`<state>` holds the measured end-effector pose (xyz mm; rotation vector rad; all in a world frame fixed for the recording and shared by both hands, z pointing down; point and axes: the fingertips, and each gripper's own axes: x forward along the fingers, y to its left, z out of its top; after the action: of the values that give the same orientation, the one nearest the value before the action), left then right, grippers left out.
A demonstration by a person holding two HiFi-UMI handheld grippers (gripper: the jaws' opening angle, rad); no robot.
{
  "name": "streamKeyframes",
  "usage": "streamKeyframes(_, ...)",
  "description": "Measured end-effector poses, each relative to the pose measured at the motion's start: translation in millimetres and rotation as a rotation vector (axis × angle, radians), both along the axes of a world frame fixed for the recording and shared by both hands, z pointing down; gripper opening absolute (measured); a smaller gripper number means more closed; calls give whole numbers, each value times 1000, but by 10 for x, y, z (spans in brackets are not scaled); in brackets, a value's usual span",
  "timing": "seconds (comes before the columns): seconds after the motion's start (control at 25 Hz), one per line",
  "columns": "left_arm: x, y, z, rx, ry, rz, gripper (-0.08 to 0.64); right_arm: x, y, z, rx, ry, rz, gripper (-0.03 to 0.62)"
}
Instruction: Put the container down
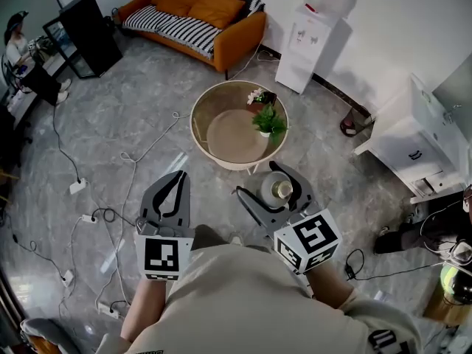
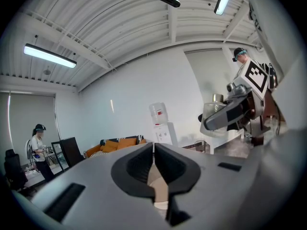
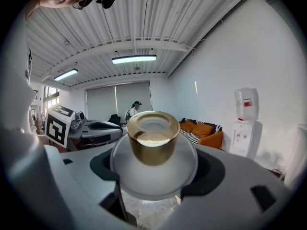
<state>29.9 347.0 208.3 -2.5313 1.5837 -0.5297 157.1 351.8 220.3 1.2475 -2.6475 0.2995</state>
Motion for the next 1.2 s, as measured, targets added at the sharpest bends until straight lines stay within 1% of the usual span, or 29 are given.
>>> streamKeyframes(0.12,72,5,19,1,-2,-3,14,31,-27,64,-9,5,-16,331)
streamKeyframes(0.24,65,-25,74,-8,-15,-13,14,25,-64,94,-14,1,-35,331)
streamKeyframes(0.4,9,-161,169,-15,-16,-24,14,-36,-214,156,-23,-14,-56,331)
streamKeyframes(0.56,-28,-341,247,-17,-17,-22,14,-91,-400,265,-32,10,-62,331)
streamKeyframes(0.84,-187,-815,313,-35,-24,-8,14,-265,-845,371,-59,32,-71,331)
streamKeyframes(1.04,-320,-1253,317,-26,-16,14,14,-400,-1283,466,-77,47,-53,331)
streamKeyframes(1.2,-442,-1665,332,-49,-33,48,14,-520,-1657,488,-102,65,-29,331)
